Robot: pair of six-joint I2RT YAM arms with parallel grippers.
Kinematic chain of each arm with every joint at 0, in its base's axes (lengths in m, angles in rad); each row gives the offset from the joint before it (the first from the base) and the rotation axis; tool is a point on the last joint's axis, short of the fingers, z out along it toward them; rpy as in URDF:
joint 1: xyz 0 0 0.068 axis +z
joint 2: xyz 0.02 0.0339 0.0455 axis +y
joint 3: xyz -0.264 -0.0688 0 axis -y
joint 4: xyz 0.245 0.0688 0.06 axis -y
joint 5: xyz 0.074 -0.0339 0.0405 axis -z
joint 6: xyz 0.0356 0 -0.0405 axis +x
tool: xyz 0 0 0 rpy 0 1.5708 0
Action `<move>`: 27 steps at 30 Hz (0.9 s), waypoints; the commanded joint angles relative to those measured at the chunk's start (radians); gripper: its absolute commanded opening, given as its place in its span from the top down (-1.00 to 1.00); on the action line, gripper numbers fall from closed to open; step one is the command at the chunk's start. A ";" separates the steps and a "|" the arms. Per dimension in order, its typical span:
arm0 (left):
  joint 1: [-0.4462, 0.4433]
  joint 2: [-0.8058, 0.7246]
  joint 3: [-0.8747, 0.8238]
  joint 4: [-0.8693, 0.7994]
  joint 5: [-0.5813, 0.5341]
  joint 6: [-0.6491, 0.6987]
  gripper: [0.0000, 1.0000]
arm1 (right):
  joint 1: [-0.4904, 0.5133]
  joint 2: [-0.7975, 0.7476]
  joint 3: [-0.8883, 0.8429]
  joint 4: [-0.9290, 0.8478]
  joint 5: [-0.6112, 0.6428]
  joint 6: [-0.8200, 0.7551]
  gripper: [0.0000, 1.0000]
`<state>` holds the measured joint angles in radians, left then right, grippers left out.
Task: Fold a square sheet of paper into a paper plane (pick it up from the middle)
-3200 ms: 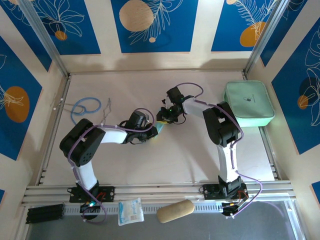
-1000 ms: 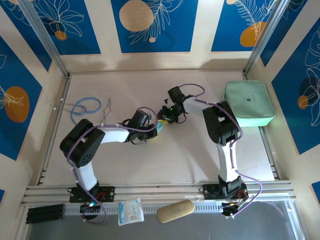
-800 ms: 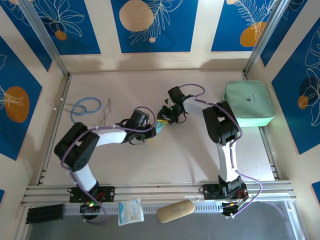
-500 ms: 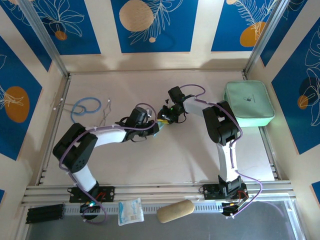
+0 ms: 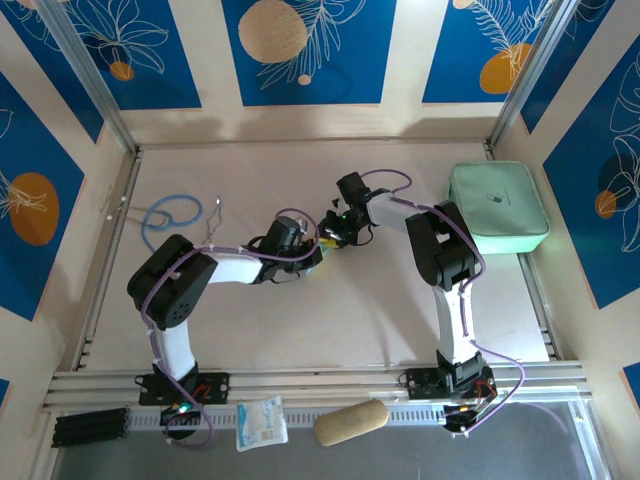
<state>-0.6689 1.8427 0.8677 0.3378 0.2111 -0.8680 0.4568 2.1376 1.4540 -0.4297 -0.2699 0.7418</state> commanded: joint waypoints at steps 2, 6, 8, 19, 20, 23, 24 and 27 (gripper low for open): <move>0.000 0.013 -0.031 0.022 -0.059 -0.020 0.82 | -0.012 0.061 -0.008 -0.103 0.046 0.010 0.39; -0.001 0.027 -0.039 0.020 -0.063 -0.025 0.82 | -0.013 0.061 -0.008 -0.106 0.047 0.011 0.39; 0.001 0.032 -0.040 0.010 -0.069 -0.026 0.82 | -0.015 0.062 -0.010 -0.106 0.047 0.011 0.39; 0.003 0.042 -0.035 -0.125 -0.117 -0.040 0.93 | -0.044 0.006 -0.048 0.011 -0.021 -0.021 0.39; 0.003 0.043 -0.035 -0.140 -0.117 -0.039 0.93 | -0.052 0.000 -0.052 0.031 -0.031 -0.029 0.39; 0.005 0.042 -0.035 -0.171 -0.121 -0.038 0.95 | -0.073 -0.002 -0.063 0.079 -0.057 -0.054 0.41; 0.004 0.043 -0.038 -0.177 -0.119 -0.037 0.95 | -0.078 0.001 -0.062 0.084 -0.059 -0.058 0.41; 0.005 0.048 -0.042 -0.198 -0.114 -0.036 0.97 | -0.105 0.015 -0.066 0.102 -0.069 -0.066 0.43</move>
<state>-0.6689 1.8545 0.8497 0.3180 0.1364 -0.8986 0.4007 2.1365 1.4094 -0.3519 -0.3859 0.7094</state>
